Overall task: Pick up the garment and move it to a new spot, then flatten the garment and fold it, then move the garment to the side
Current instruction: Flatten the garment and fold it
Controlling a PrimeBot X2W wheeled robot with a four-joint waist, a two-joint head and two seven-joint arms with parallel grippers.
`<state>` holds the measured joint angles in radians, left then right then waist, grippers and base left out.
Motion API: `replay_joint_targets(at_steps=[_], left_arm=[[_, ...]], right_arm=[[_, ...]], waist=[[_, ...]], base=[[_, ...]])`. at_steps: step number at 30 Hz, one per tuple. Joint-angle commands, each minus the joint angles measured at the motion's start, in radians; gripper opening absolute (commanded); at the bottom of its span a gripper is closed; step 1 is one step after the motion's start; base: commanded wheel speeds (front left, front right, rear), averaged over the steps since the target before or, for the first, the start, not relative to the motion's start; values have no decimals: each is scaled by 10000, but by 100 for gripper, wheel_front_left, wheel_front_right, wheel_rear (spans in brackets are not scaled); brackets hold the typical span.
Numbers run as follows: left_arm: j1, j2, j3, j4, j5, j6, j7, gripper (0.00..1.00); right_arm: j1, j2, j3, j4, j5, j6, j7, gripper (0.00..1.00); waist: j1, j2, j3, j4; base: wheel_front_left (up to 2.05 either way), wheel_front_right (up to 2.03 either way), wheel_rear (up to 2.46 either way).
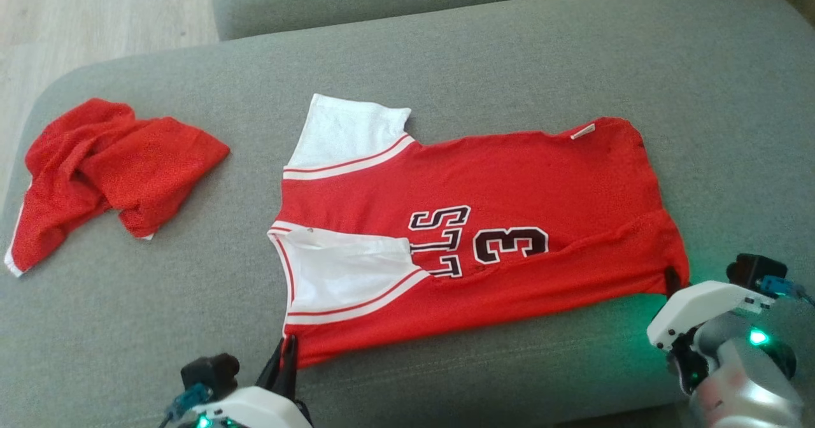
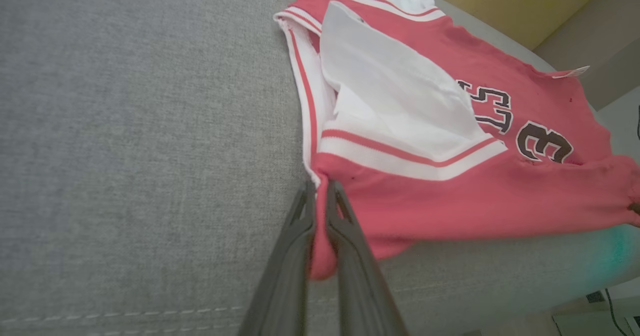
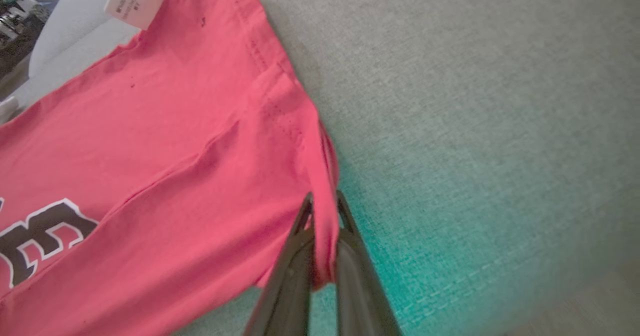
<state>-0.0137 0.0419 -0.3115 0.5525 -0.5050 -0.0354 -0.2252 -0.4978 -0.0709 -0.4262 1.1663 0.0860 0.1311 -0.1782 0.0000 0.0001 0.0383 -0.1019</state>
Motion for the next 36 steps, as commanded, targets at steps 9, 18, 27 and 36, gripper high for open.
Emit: replay_joint_targets(at_steps=[9, 18, 27, 36], left_arm=[[-147, 104, 397, -451, 31, 258, -228, 100], [-203, 97, 1568, -2976, 410, 332, -361, 100], [-1192, 86, 1341, -3256, 783, 523, -364, 100], [-4549, 920, 947, -1258, 1870, 583, 741, 100]], right_arm=[[364, 172, -268, -1883, -1124, -4, 195, 100], [1494, 203, 2803, -4964, 83, -4, -515, 100], [2551, 205, 4321, -8144, 1667, -4, -260, 100], [2273, 205, 4802, -10464, 1835, -4, 23, 100]], waist=[[0, -1, -306, 5], [0, -1, -296, -93], [0, -1, 801, -571], [0, -1, 2705, -1176]], base=[[0, 0, 0], [0, 0, 0], [0, 0, 0], [0, 0, 0]])
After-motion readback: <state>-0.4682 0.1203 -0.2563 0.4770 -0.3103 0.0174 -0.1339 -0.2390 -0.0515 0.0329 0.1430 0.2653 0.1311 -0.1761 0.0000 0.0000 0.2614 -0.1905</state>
